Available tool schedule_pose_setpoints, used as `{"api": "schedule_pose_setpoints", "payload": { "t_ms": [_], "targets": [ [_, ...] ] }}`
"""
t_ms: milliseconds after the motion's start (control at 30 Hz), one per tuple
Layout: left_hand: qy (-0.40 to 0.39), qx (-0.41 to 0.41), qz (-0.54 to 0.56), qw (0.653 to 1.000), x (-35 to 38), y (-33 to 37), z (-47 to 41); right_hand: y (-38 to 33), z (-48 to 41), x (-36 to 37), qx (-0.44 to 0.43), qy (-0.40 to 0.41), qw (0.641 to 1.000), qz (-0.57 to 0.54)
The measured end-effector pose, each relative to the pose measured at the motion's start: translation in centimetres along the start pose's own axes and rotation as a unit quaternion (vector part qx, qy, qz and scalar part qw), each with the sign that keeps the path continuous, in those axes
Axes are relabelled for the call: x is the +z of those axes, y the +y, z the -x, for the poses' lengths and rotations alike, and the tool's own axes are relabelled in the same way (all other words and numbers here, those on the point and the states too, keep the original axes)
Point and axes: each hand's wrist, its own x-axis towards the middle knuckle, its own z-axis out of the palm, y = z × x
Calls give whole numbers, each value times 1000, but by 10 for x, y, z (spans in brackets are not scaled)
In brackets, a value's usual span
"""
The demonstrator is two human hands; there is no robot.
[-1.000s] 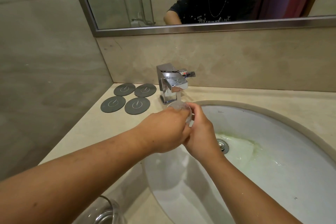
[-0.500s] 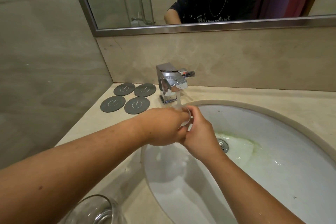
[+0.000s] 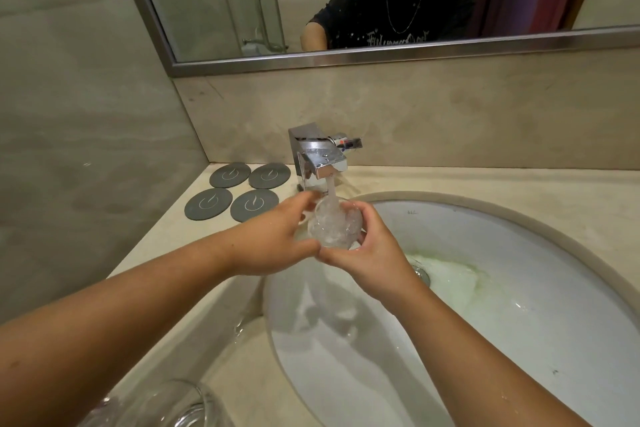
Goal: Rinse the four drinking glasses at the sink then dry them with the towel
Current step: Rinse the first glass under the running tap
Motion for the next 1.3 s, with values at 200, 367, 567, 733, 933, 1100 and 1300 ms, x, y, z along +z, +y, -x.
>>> {"api": "schedule_pose_setpoints", "payload": {
  "t_ms": [200, 367, 567, 733, 933, 1100, 1300],
  "targets": [
    [-50, -40, 105, 992, -7, 4, -4, 1, -2, 3, 35, -83, 991, -101],
    [-86, -27, 154, 984, -5, -2, -5, -4, -1, 1, 106, -107, 964, -221],
    [17, 10, 11, 1000, 10, -3, -11, -10, 0, 0, 137, -90, 942, -294],
    [57, 18, -6, 998, 8, -7, -15, -9, -4, -12, 52, -34, 998, -32],
    [82, 20, -56, 995, 0, -6, -14, -10, -7, -22, -53, -12, 987, 151],
    [54, 63, -121, 989, -12, -3, -12, -6, -6, -25, 21, -109, 988, 108],
    [36, 63, -101, 992, -13, -7, -10, -5, -6, -22, 34, -136, 990, 35]
  ]
}}
